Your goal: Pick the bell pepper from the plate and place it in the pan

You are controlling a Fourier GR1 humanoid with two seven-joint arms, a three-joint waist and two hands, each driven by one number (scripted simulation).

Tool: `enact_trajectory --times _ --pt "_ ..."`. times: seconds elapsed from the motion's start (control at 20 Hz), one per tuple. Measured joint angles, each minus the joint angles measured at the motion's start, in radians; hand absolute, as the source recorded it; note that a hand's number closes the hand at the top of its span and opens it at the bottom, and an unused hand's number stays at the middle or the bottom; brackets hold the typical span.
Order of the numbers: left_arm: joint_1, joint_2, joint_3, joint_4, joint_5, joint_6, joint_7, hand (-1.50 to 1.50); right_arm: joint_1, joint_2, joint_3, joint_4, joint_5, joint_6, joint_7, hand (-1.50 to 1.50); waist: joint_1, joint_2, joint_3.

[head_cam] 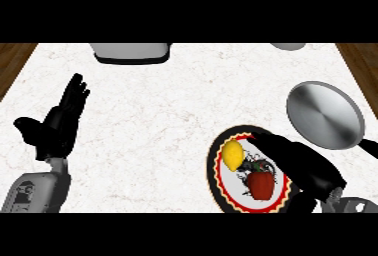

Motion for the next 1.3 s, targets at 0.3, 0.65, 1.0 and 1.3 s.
enact_trajectory --times 0.3,0.65,1.0,1.3 --pt "-0.026 0.004 0.025 0.030 -0.002 -0.016 -0.003 0.00 -0.009 0.033 0.041 0.021 0.090 0.035 0.040 -1.50 -0.001 0.000 0.000" --pt "-0.021 -0.009 0.037 0.018 -0.009 -0.029 0.005 0.00 -0.010 0.075 0.050 0.129 0.172 0.002 -0.021 -1.50 0.000 0.000 0.000" --pt "-0.018 -0.013 0.048 0.001 -0.018 -0.040 0.021 0.00 -0.025 0.096 0.063 0.234 0.265 -0.026 -0.069 -1.50 0.000 0.000 0.000" --pt "-0.030 -0.030 0.048 0.017 -0.037 -0.038 0.012 0.00 -0.039 0.138 0.059 0.310 0.313 -0.027 -0.090 -1.50 -0.001 -0.001 -0.001"
